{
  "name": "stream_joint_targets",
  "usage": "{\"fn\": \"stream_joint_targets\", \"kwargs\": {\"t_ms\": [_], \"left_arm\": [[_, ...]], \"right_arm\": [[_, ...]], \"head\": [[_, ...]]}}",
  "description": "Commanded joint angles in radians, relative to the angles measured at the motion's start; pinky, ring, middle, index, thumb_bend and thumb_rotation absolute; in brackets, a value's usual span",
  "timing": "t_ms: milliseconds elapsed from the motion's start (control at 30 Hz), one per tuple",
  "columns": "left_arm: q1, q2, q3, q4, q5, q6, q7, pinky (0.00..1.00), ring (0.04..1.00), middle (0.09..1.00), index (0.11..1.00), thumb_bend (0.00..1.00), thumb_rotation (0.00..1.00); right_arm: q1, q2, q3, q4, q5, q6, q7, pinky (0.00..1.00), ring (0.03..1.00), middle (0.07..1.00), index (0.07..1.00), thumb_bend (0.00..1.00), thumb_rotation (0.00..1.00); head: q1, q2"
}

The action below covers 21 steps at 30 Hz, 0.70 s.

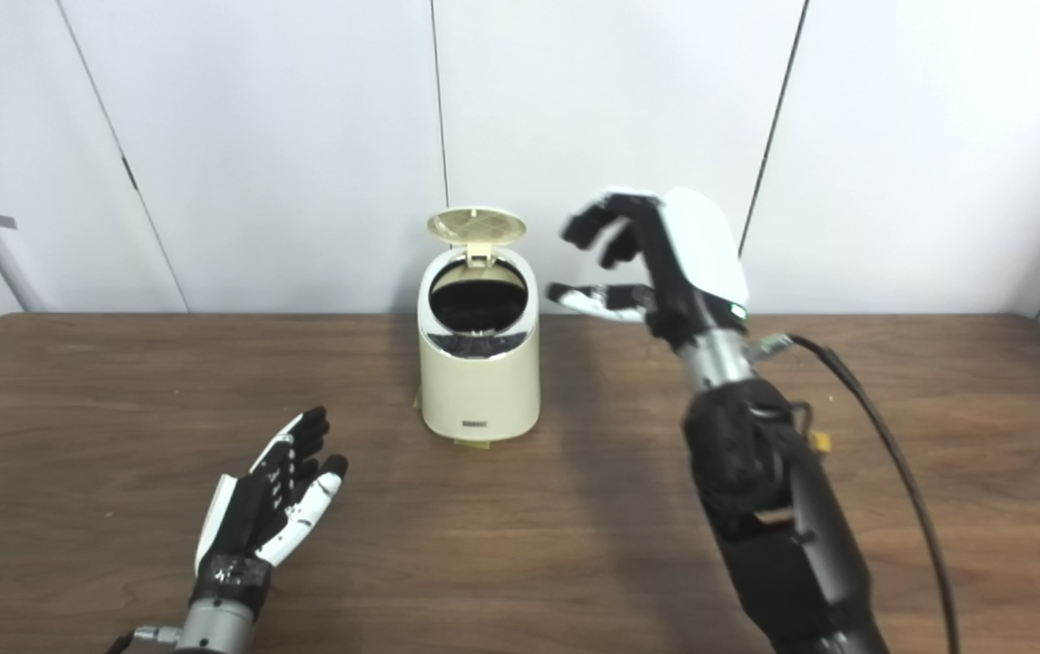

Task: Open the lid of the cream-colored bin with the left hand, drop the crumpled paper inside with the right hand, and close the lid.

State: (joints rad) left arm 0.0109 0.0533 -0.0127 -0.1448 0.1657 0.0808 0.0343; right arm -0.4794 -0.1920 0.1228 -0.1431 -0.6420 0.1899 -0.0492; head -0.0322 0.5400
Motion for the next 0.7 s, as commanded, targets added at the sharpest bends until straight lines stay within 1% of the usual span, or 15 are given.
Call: {"fn": "stream_joint_targets", "kwargs": {"t_ms": [0, 167, 267, 300, 367, 400, 433, 467, 500, 533, 567, 600, 667], "left_arm": [[-0.038, 0.008, 0.007, -0.002, -0.005, -0.026, 0.001, 0.93, 0.925, 0.909, 0.939, 0.54, 0.51], [-0.048, 0.02, 0.016, -0.009, -0.013, -0.013, -0.005, 0.95, 0.928, 0.905, 0.941, 0.53, 0.53], [-0.055, 0.031, 0.02, -0.012, -0.005, -0.006, -0.007, 0.95, 0.926, 0.9, 0.943, 0.53, 0.54], [-0.057, 0.033, 0.023, -0.015, -0.006, -0.001, -0.007, 0.95, 0.926, 0.9, 0.943, 0.53, 0.55], [-0.059, 0.036, 0.026, -0.02, -0.009, 0.008, -0.008, 0.96, 0.928, 0.899, 0.939, 0.51, 0.54], [-0.061, 0.038, 0.027, -0.022, -0.008, 0.012, -0.008, 0.96, 0.929, 0.899, 0.938, 0.51, 0.53], [-0.062, 0.039, 0.028, -0.024, -0.01, 0.015, -0.01, 0.96, 0.928, 0.898, 0.937, 0.5, 0.53], [-0.062, 0.04, 0.03, -0.026, -0.014, 0.018, -0.012, 0.96, 0.928, 0.898, 0.936, 0.5, 0.52], [-0.064, 0.042, 0.031, -0.029, -0.016, 0.021, -0.013, 0.96, 0.929, 0.899, 0.937, 0.5, 0.52], [-0.065, 0.043, 0.033, -0.029, -0.019, 0.023, -0.014, 0.96, 0.929, 0.9, 0.939, 0.49, 0.52], [-0.065, 0.044, 0.034, -0.03, -0.022, 0.024, -0.015, 0.96, 0.93, 0.9, 0.941, 0.49, 0.51], [-0.065, 0.044, 0.035, -0.032, -0.026, 0.027, -0.016, 0.97, 0.932, 0.901, 0.943, 0.5, 0.52], [-0.064, 0.044, 0.036, -0.038, -0.033, 0.033, -0.019, 0.97, 0.94, 0.908, 0.951, 0.52, 0.52]], "right_arm": [[-0.019, -0.021, -0.029, -0.052, 0.014, -0.009, -0.006, 0.39, 0.398, 0.505, 0.479, 0.52, 0.0], [0.059, -0.018, -0.096, -0.087, 0.081, 0.048, 0.023, 0.39, 0.415, 0.494, 0.485, 0.52, 0.0], [0.095, 0.012, -0.144, -0.107, 0.173, 0.109, 0.048, 0.41, 0.426, 0.497, 0.489, 0.52, 0.0], [0.111, 0.03, -0.167, -0.119, 0.208, 0.144, 0.052, 0.42, 0.429, 0.499, 0.491, 0.52, 0.0], [0.136, 0.064, -0.208, -0.133, 0.273, 0.187, 0.047, 0.45, 0.428, 0.497, 0.504, 0.52, 0.0], [0.149, 0.078, -0.229, -0.131, 0.318, 0.182, 0.046, 0.46, 0.425, 0.498, 0.509, 0.52, 0.0], [0.158, 0.088, -0.246, -0.122, 0.366, 0.164, 0.051, 0.48, 0.484, 0.494, 0.504, 0.52, 0.0], [0.168, 0.095, -0.265, -0.104, 0.431, 0.136, 0.067, 0.52, 0.548, 0.577, 0.501, 0.52, 0.08], [0.182, 0.093, -0.282, -0.083, 0.511, 0.113, 0.103, 0.61, 0.665, 0.7, 0.655, 0.58, 0.3], [0.194, 0.096, -0.301, -0.067, 0.596, 0.115, 0.143, 0.73, 0.776, 0.804, 0.765, 0.6, 0.56], [0.203, 0.101, -0.318, -0.056, 0.668, 0.124, 0.172, 0.86, 0.873, 0.889, 0.85, 0.63, 0.77], [0.214, 0.109, -0.333, -0.046, 0.724, 0.129, 0.189, 0.94, 0.948, 0.955, 0.917, 0.66, 0.91], [0.233, 0.128, -0.349, -0.028, 0.787, 0.122, 0.19, 0.99, 0.99, 0.991, 0.982, 0.7, 0.98]], "head": [[-0.001, 0.001], [-0.008, 0.003], [-0.017, 0.002], [-0.017, 0.002], [-0.019, 0.002], [-0.021, 0.001], [-0.023, 0.001], [-0.024, 0.002], [-0.026, 0.004], [-0.028, 0.004], [-0.028, 0.004], [-0.028, 0.006], [-0.027, 0.009]]}}
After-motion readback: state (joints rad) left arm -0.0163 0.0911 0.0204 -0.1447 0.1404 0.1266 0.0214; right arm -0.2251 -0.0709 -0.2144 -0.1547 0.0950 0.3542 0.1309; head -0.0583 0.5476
